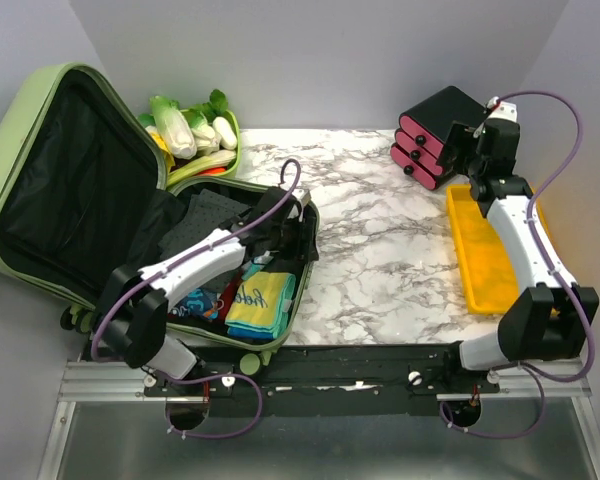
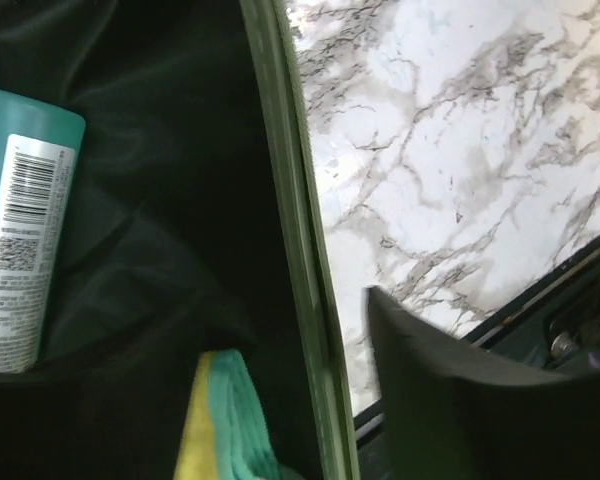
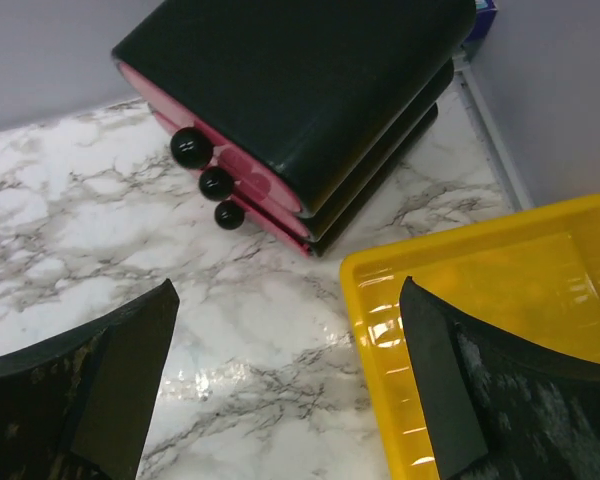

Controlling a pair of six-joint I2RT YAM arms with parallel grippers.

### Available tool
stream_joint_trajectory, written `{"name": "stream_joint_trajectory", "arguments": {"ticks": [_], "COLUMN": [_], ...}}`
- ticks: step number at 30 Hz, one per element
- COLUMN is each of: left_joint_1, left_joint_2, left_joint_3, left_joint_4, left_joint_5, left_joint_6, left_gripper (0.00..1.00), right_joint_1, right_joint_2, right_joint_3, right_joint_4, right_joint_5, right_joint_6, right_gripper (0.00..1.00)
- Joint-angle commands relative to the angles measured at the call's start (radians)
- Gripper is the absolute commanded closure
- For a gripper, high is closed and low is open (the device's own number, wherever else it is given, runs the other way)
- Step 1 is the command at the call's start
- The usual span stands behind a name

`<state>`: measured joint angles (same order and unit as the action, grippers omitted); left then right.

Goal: Open, take out, and arrange the luggage

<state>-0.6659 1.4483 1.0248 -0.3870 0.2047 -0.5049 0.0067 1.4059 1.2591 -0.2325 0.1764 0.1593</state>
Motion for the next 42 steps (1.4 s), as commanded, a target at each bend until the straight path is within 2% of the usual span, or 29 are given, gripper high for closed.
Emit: {"name": "stream_joint_trajectory", "arguments": {"ticks": [1, 2, 4, 6, 10, 15, 20, 23, 24, 26, 27, 29, 30, 35, 37, 42], "left_joint_1": [-0.006, -0.006, -0.004, -0.006, -0.001, 0.043, 0.051, 0.051, 0.051, 0.051, 0.051, 0.048, 0.046, 0.034, 0.032, 0.032], "left_joint_2": [0.115, 0.159, 0.196, 0.221, 0.208, 0.239, 0.299, 0.333, 0.337, 0.33, 0.322, 0.276, 0.256, 0.129, 0.097, 0.011], "left_joint_3": [0.101, 0.121, 0.177, 0.201, 0.219, 0.241, 0.3, 0.34, 0.353, 0.37, 0.376, 0.374, 0.373, 0.373, 0.354, 0.317], "left_joint_4": [-0.016, -0.033, -0.076, -0.087, -0.073, -0.024, -0.016, -0.023, -0.039, -0.05, -0.059, -0.058, -0.044, -0.041, -0.036, -0.062], "left_joint_5": [-0.097, -0.117, -0.137, -0.14, -0.291, -0.306, -0.311, -0.286, -0.28, -0.266, -0.254, -0.182, -0.16, -0.116, -0.123, -0.229], "left_joint_6": [0.002, 0.006, 0.016, 0.012, -0.03, -0.03, -0.024, -0.02, -0.018, -0.012, -0.011, 0.002, 0.009, 0.025, 0.025, 0.028], "left_gripper": [0.42, 0.44, 0.56, 0.59, 0.6, 0.62, 0.63, 0.52, 0.36, 0.27, 0.17, 0.12, 0.01, 0.01, 0.01, 0.01], "right_joint_1": [-0.036, -0.036, -0.037, -0.037, -0.047, -0.082, -0.126, -0.163, -0.172, -0.204, -0.215, -0.232, -0.235, -0.249, -0.249, -0.255], "right_joint_2": [0.108, 0.131, 0.207, 0.261, 0.376, 0.539, 0.666, 0.748, 0.768, 0.823, 0.84, 0.884, 0.901, 0.985, 1.018, 0.989], "right_joint_3": [0.124, 0.143, 0.213, 0.273, 0.41, 0.653, 0.812, 0.893, 0.914, 0.97, 0.988, 1.028, 1.039, 1.105, 1.157, 1.099], "right_joint_4": [-0.007, -0.005, -0.005, -0.01, -0.011, -0.045, -0.062, -0.065, -0.065, -0.067, -0.067, -0.067, -0.061, -0.01, -0.039, -0.042], "right_joint_5": [-0.044, -0.055, -0.087, -0.104, -0.115, -0.146, -0.157, -0.17, -0.172, -0.215, -0.248, -0.276, -0.278, -0.357, -0.379, -0.416], "right_joint_6": [-0.076, -0.099, -0.128, -0.149, -0.15, -0.132, -0.148, -0.144, -0.13, -0.11, -0.087, -0.087, -0.09, -0.11, -0.121, -0.141], "right_gripper": [0.0, 0.0, 0.0, 0.0, 0.0, 0.0, 0.0, 0.0, 0.0, 0.0, 0.0, 0.0, 0.0, 0.0, 0.0, 0.0]}}
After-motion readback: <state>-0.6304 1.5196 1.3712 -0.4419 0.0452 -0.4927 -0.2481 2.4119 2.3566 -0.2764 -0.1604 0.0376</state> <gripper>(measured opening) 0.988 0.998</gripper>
